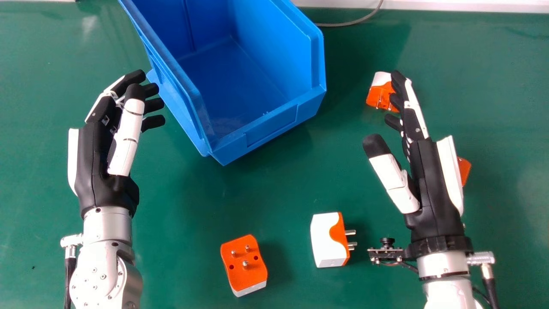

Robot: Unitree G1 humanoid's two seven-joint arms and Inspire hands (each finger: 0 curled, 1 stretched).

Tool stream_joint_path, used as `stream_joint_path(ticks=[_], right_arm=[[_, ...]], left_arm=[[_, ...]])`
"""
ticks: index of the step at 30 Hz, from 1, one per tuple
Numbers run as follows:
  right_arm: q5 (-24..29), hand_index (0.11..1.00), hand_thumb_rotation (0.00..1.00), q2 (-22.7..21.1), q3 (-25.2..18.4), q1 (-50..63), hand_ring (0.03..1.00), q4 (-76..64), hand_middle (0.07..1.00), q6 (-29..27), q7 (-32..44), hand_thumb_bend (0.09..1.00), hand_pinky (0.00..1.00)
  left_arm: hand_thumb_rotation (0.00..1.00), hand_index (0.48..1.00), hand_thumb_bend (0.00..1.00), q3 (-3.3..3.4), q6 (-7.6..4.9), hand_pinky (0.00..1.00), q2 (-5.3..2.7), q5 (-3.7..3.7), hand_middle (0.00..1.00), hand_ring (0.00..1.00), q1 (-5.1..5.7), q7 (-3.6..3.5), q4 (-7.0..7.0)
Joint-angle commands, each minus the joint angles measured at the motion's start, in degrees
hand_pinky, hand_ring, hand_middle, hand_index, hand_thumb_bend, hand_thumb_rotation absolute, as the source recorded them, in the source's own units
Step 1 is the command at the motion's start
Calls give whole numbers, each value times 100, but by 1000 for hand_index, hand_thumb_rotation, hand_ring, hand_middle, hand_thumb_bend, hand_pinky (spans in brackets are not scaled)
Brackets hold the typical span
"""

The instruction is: Pick all objects and put in blue box

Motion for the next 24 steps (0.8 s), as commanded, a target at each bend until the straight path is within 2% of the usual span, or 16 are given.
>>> stream_joint_path(ticks=[1, 9, 13, 17, 19, 24], right_arm=[[-11, 945, 1000, -37, -24, -27, 946, -127, 961, -68, -67, 619, 873], [-9, 944, 1000, -37, -20, -15, 946, -154, 960, -63, -56, 617, 872], [-22, 943, 1000, -40, -25, -19, 946, -143, 960, -67, -67, 616, 871], [-63, 943, 1000, -47, -23, -21, 946, -153, 960, -49, -80, 616, 871], [-28, 943, 1000, -40, -25, -32, 946, -131, 959, -76, -67, 617, 870], [37, 943, 1000, -18, -44, -71, 946, -28, 959, -152, -91, 616, 871]], left_arm=[[631, 738, 597, -18, -99, 642, 23, 27, 718, 689, -19, 17, -119], [633, 738, 591, -19, -72, 644, 48, 22, 719, 691, -9, -9, -130], [634, 739, 591, -17, -98, 645, 46, 13, 720, 693, -11, -21, -119], [634, 739, 594, -26, -84, 645, 49, 63, 720, 693, -6, 16, -126], [635, 738, 593, -28, -83, 645, 52, 65, 720, 693, -12, 12, -116], [639, 740, 595, -35, -163, 647, 61, 35, 721, 694, -44, -61, -14]])
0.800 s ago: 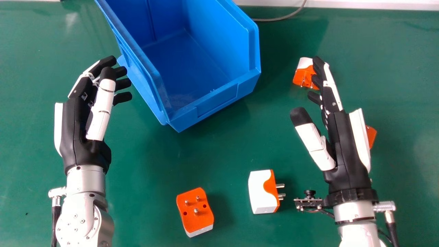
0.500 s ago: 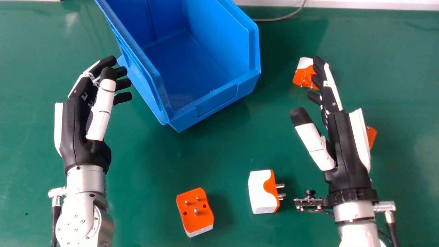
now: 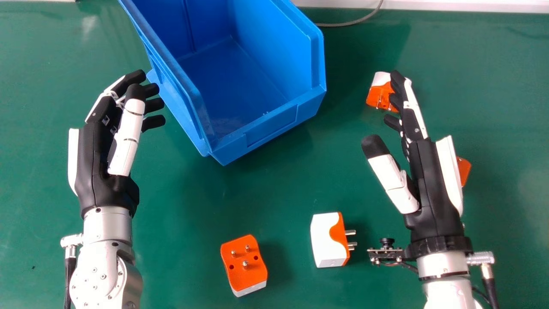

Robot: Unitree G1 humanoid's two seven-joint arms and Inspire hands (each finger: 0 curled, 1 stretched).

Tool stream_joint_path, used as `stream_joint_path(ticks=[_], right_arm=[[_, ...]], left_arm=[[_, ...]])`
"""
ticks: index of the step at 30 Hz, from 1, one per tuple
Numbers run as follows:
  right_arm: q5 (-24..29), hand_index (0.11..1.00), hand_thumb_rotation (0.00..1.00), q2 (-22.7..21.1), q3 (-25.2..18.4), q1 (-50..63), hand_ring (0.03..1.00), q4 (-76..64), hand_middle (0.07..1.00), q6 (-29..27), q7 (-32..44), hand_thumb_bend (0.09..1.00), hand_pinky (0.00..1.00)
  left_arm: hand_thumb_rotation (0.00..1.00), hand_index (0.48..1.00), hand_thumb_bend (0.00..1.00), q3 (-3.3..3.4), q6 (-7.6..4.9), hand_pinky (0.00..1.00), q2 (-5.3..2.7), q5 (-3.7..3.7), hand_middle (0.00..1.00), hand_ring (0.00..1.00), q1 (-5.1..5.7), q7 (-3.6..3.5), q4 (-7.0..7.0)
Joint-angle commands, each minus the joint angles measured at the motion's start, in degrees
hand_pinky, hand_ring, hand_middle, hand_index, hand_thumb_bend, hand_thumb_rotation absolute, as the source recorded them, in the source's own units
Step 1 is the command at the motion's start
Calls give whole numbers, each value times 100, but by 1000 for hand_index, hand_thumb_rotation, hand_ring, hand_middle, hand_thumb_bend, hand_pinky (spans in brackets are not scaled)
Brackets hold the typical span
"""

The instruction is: Pick all objects and put in blue box

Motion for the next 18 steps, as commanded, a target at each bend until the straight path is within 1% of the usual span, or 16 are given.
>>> stream_joint_path(ticks=[1, 3, 5, 6, 7, 10, 13, 14, 16, 17, 18], right_arm=[[58, 943, 1000, -7, -49, -80, 946, -15, 959, -156, -102, 616, 871], [64, 942, 1000, 6, -59, -96, 946, 5, 959, -152, -135, 616, 872], [73, 942, 1000, -2, -59, -109, 946, 22, 959, -147, -144, 616, 872], [79, 942, 1000, -5, -57, -117, 946, 37, 959, -157, -148, 617, 872], [70, 942, 1000, -10, -55, -124, 946, 44, 959, -159, -158, 617, 872], [24, 944, 1000, -29, -42, -133, 947, 66, 960, -191, -187, 618, 874], [8, 945, 1000, -47, -45, -155, 948, 122, 961, -262, -220, 618, 875], [13, 945, 1000, -53, -49, -156, 948, 133, 961, -275, -222, 618, 875], [57, 945, 1000, -74, -53, -145, 948, 129, 961, -299, -180, 618, 875], [56, 944, 1000, -81, -58, -134, 947, 114, 961, -297, -177, 620, 875], [51, 944, 1000, -95, -60, -122, 947, 96, 961, -301, -171, 620, 875]], left_arm=[[639, 740, 595, -29, -171, 647, 56, 30, 721, 694, -51, -47, -10], [639, 739, 594, -35, -162, 647, 38, 17, 720, 693, -66, -35, -9], [639, 739, 594, -52, -130, 647, 39, 32, 720, 693, -80, -13, -14], [635, 736, 595, -58, -137, 646, 38, 67, 717, 690, -99, 23, 11], [635, 736, 595, -62, -143, 646, 32, 86, 717, 690, -120, 50, 34], [635, 737, 593, -54, -200, 648, 22, 52, 718, 692, -209, 45, 163], [635, 741, 589, -12, -303, 650, -16, 9, 721, 695, -327, 82, 356], [635, 741, 589, -5, -335, 650, -27, -2, 721, 695, -349, 90, 401], [635, 741, 589, 14, -322, 650, -49, -12, 721, 695, -395, 163, 446], [629, 749, 577, 27, -279, 656, -59, -6, 728, 700, -420, 232, 452], [629, 749, 577, 36, -249, 656, -62, -4, 728, 700, -443, 279, 461]])
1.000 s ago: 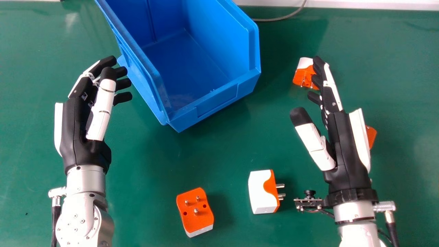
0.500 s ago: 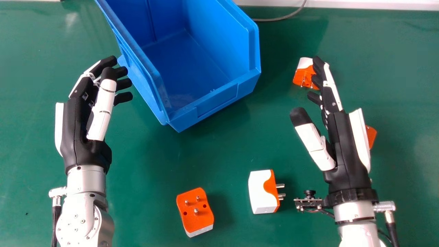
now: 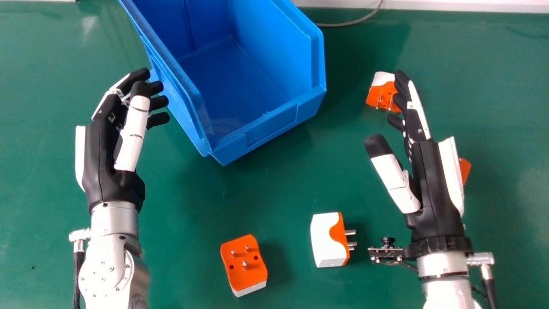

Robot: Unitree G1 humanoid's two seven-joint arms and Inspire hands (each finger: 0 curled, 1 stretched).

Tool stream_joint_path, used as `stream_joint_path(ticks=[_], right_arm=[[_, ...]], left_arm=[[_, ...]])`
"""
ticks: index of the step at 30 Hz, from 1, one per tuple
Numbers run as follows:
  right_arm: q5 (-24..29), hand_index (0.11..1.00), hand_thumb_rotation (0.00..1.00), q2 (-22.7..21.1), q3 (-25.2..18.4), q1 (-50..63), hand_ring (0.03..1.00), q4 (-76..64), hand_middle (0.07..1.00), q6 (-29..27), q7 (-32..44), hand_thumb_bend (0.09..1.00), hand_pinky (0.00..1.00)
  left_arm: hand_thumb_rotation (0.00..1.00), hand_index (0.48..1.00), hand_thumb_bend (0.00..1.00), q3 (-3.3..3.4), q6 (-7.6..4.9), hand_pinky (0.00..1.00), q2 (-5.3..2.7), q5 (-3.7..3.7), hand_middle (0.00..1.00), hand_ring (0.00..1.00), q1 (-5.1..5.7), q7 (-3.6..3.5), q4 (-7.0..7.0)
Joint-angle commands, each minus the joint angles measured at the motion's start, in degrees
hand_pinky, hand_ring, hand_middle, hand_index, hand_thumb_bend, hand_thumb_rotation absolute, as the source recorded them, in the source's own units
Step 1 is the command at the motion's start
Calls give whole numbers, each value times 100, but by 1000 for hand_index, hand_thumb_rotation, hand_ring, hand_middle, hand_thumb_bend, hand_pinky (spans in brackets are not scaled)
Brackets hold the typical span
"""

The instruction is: Pick all objects and put in blue box

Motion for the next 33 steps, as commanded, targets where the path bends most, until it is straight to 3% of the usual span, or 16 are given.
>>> stream_joint_path(ticks=[1, 6, 11, 15, 21, 26, 30, 33], right_arm=[[25, 944, 1000, -77, -56, -44, 947, -107, 961, -180, -38, 620, 875], [10, 946, 1000, -101, -62, -10, 948, -143, 962, -191, -69, 622, 877], [5, 947, 1000, -149, -68, 24, 949, -158, 963, -250, -59, 632, 879], [-126, 947, 1000, -280, -101, 86, 950, -286, 963, -248, -53, 637, 880], [-58, 948, 1000, -638, -124, 225, 949, -848, 965, 151, 438, 650, 878], [-305, 952, 998, -1236, -199, 257, 946, -1563, 964, 672, 1065, 660, 872], [-117, 950, 984, -1795, -246, 179, 933, -2150, 956, 1093, 1868, 678, 853], [-79, 945, 960, -2246, -302, 115, 916, -2754, 945, 1666, 2607, 696, 832]], left_arm=[[629, 749, 577, 41, -67, 656, -13, 11, 728, 700, -126, 108, -22], [628, 755, 570, 63, 137, 656, -31, -36, 732, 701, -189, 214, -42], [633, 762, 563, 22, 89, 659, -19, -1, 739, 706, -174, 166, -106], [634, 763, 562, 10, -17, 657, -50, 6, 738, 705, -59, 155, -203], [646, 766, 550, -25, -79, 656, -157, -95, 738, 704, 202, 79, -522], [647, 763, 551, -104, -75, 650, -172, -16, 734, 700, 382, 34, -705], [649, 760, 551, -175, -36, 647, -172, 57, 731, 697, 425, 20, -765], [649, 753, 559, -216, -25, 642, -173, 68, 725, 691, 442, 9, -830]])
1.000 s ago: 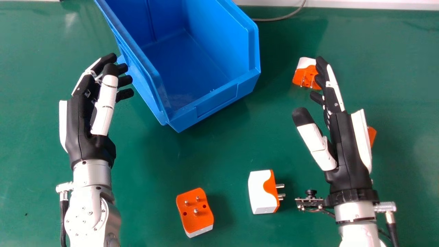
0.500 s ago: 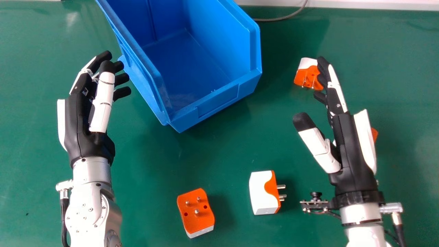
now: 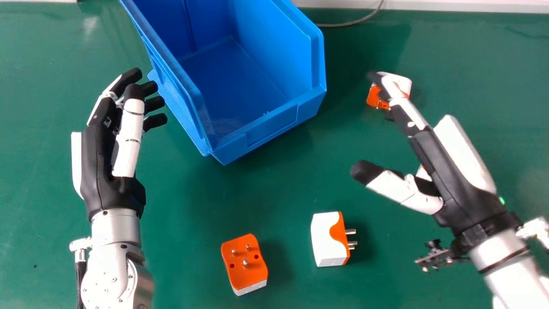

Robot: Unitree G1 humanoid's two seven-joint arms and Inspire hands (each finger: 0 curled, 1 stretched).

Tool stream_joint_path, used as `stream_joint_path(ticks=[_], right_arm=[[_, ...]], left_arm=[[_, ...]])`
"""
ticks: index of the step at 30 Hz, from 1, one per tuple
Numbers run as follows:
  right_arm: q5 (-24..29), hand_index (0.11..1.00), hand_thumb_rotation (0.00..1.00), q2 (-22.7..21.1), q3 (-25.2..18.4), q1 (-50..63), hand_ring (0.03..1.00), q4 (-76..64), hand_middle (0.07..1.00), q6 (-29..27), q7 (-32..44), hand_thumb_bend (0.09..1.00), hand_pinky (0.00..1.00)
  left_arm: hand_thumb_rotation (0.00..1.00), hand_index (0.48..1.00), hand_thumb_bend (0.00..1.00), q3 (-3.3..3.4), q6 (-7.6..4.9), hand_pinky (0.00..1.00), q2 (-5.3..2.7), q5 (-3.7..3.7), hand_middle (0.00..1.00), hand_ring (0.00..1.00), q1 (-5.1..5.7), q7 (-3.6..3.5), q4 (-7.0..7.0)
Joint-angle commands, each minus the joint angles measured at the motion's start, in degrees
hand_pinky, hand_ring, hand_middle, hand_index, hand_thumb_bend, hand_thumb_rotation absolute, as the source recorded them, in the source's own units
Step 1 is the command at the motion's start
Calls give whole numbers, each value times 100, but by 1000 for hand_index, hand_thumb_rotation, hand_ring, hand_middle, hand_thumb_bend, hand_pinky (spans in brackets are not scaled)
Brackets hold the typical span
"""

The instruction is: Pick all objects and put in blue box

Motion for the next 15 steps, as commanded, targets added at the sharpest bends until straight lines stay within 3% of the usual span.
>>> stream_joint_path(ticks=[1, 3, 4, 6, 8, 12, 15], right_arm=[[27, 945, 960, -377, -130, -148, 916, -669, 945, 466, 520, 696, 832], [18, 945, 960, -766, -185, -245, 916, -1201, 945, 1061, 1170, 696, 832], [-8, 937, 908, -933, -202, -312, 902, -1422, 934, 1310, 1444, 735, 814], [-47, 937, 908, -1136, -202, -428, 902, -1710, 934, 1678, 1794, 735, 814], [-82, 939, 864, -1272, -179, -541, 889, -1895, 929, 1943, 2032, 765, 798], [-127, 936, 790, -1464, -109, -790, 864, -2101, 923, 2348, 2402, 818, 777], [-254, 934, 757, -1701, 3, -1051, 856, -2227, 922, 2650, 2789, 840, 771]], left_arm=[[649, 753, 559, -57, -58, 642, 10, 66, 725, 691, 29, -19, -217], [649, 753, 559, -54, -15, 642, 1, 30, 725, 691, 28, -10, -264], [645, 742, 567, -45, 4, 635, 3, 25, 717, 685, 22, 6, -271], [645, 742, 567, -36, 16, 635, 17, 65, 717, 685, 12, 48, -271], [640, 734, 564, -28, 26, 634, 27, 88, 711, 680, -3, 81, -259], [635, 723, 565, 2, -1, 626, 36, 59, 701, 670, -53, 93, -188], [633, 719, 564, 9, 66, 622, 53, 57, 697, 666, -48, 94, -212]])
